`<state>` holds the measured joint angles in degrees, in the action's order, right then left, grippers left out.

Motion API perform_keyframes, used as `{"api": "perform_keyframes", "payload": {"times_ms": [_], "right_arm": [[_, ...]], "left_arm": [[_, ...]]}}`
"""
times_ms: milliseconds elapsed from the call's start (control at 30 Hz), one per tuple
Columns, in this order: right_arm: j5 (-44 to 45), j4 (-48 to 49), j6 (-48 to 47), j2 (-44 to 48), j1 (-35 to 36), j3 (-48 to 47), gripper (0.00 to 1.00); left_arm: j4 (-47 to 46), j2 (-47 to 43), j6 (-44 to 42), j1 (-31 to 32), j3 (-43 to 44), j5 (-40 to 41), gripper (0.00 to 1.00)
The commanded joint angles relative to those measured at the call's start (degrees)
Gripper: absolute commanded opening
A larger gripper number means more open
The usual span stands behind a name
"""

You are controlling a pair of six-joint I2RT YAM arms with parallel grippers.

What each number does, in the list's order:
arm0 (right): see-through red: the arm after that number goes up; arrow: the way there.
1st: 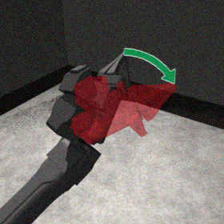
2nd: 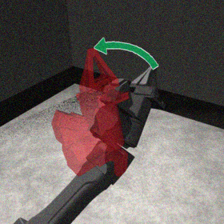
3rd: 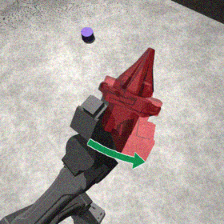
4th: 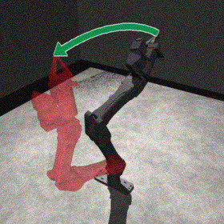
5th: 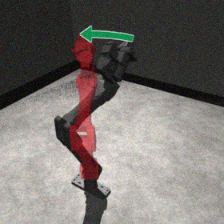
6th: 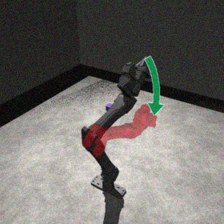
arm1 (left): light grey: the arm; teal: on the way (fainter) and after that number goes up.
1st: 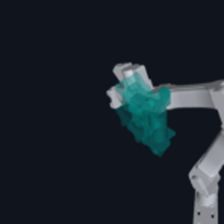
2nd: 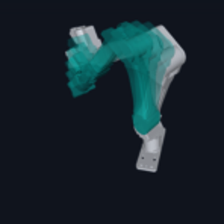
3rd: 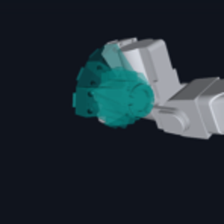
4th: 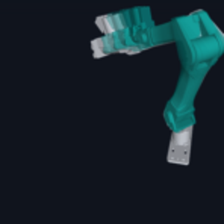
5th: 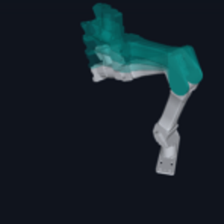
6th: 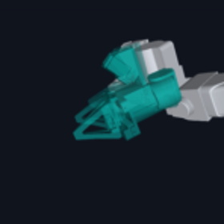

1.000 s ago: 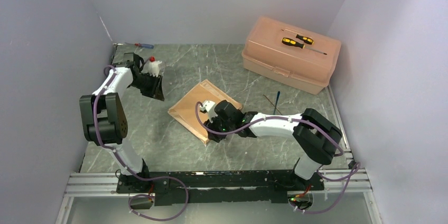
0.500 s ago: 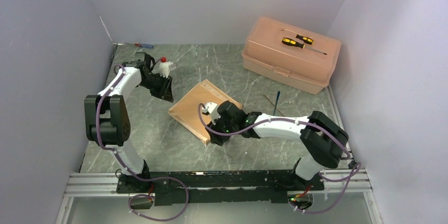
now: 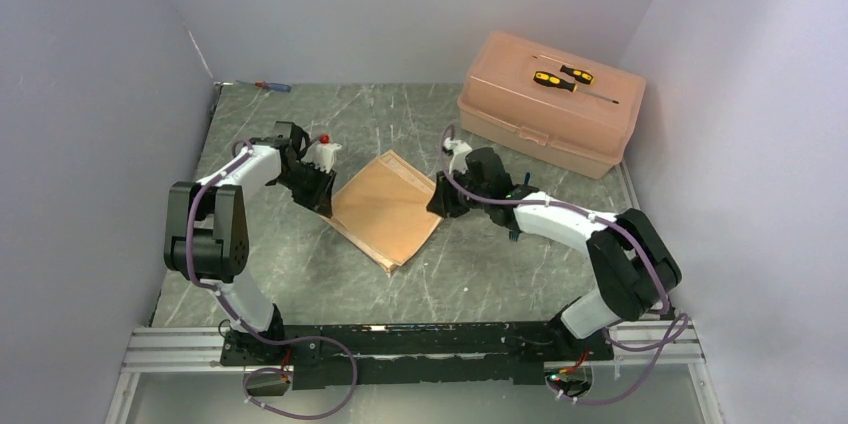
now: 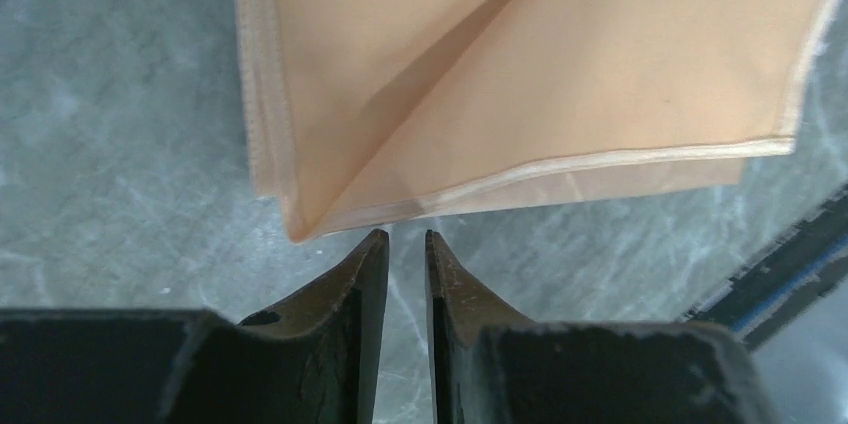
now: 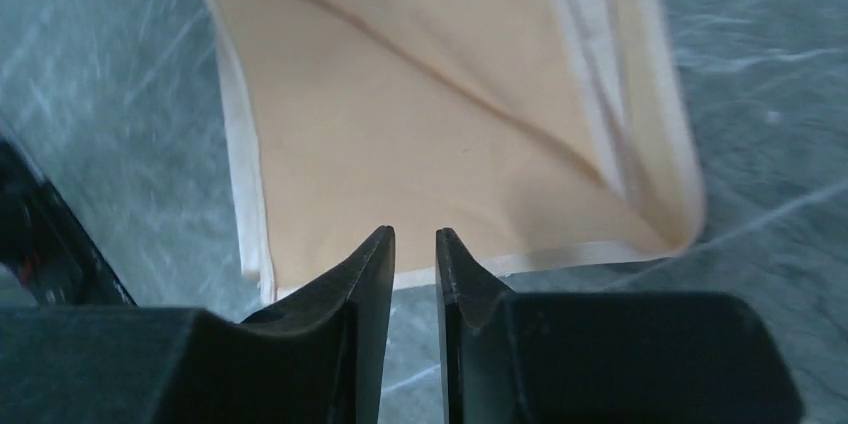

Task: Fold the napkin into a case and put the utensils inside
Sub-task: Smooth out the upper triangle-folded napkin at the center of the board.

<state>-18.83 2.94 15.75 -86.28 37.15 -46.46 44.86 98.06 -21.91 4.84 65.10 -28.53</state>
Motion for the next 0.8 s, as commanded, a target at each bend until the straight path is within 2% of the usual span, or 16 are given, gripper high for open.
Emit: {"api": "perform_keyframes", "payload": {"times_ms": [0, 367, 533, 633, 767], "right_arm": [[-3.5, 6.4, 7.8, -1.4, -3.2, -0.2, 0.24], [-3.8, 14.5, 12.6, -9.2, -8.9, 2.8, 0.13], [-6.7, 18.8, 12.6, -14.1, -10.5, 4.8, 0.11], [-8.8, 21.8, 12.5, -14.3, -10.5, 6.5, 0.11], [-12.8, 21.1, 11.3, -13.5, -11.0, 6.2, 0.15]], "left_arm": [[-6.9, -2.4, -1.0, 0.2, -1.8, 6.1, 0.25], [-10.5, -0.8, 0.7, 0.2, -2.4, 7.7, 0.24], [-11.1, -0.6, 0.9, 0.2, -2.8, 7.7, 0.23], [-12.2, -0.3, 0.5, 0.2, -3.6, 8.6, 0.23], [-13.5, 0.5, -0.1, 0.2, -4.5, 10.4, 0.23]]}}
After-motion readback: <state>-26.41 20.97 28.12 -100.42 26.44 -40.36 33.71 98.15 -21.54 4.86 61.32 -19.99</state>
